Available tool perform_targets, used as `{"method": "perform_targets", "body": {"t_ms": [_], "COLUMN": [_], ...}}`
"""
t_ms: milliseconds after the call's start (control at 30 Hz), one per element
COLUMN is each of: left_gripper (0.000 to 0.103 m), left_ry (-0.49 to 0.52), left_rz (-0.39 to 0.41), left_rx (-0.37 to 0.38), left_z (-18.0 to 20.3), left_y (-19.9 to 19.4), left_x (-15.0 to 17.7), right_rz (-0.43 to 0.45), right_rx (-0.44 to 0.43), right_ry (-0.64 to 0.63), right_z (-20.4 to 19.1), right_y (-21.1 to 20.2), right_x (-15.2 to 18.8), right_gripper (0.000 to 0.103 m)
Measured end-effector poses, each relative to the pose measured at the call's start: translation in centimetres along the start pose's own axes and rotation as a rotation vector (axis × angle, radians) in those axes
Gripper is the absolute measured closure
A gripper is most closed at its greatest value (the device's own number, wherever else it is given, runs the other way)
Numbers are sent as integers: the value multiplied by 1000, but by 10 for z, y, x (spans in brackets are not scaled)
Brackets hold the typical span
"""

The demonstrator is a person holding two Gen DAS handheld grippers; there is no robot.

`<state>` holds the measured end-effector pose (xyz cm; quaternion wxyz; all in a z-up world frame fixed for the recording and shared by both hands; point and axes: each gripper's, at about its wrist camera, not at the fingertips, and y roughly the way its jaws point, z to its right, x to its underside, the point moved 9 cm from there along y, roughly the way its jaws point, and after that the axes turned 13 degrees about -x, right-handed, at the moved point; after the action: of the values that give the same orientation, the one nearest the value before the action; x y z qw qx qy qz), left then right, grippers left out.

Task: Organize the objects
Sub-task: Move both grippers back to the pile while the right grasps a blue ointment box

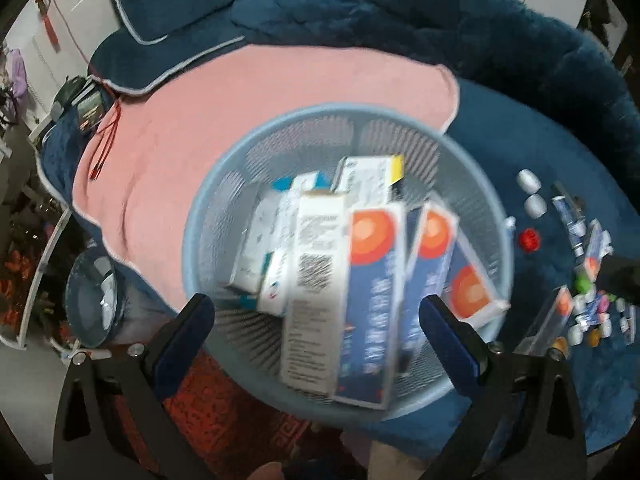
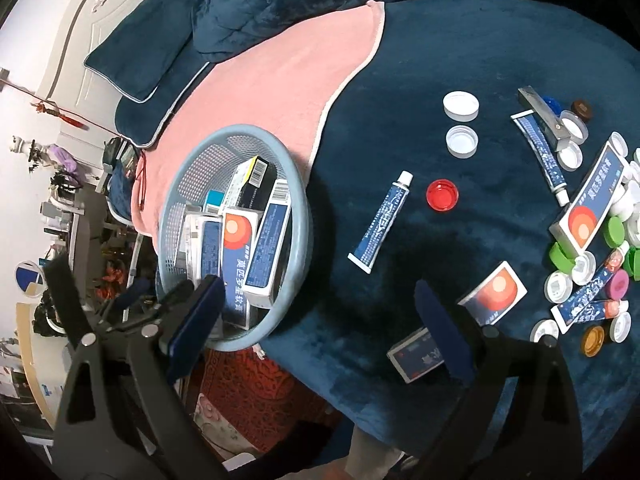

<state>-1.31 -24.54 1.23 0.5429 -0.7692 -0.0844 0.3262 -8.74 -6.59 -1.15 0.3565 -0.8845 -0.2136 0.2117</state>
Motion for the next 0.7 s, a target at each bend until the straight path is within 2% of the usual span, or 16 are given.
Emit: {"method": "perform_targets", "body": {"t_ms": [233,533,633,700], "left_gripper": [1,1,1,1], "left_ry": [26,125,180,217], "left_rz": [63,75,77,79], "left_rx": [88,150,176,187], "left_z": [38,111,141,160], "left_y": [-26,-34,-37,-39], "left_x": [-19,-21,-17,-14], "right_rz": [19,78,87,85], "right_rx": [46,161,243,347], "right_ry": [22,41,45,46], "right_z": [20,76,111,146], "right_y": [-12,-60,-93,-120], "right_x": [4,6,8,9], "right_gripper": [0,0,0,0]}}
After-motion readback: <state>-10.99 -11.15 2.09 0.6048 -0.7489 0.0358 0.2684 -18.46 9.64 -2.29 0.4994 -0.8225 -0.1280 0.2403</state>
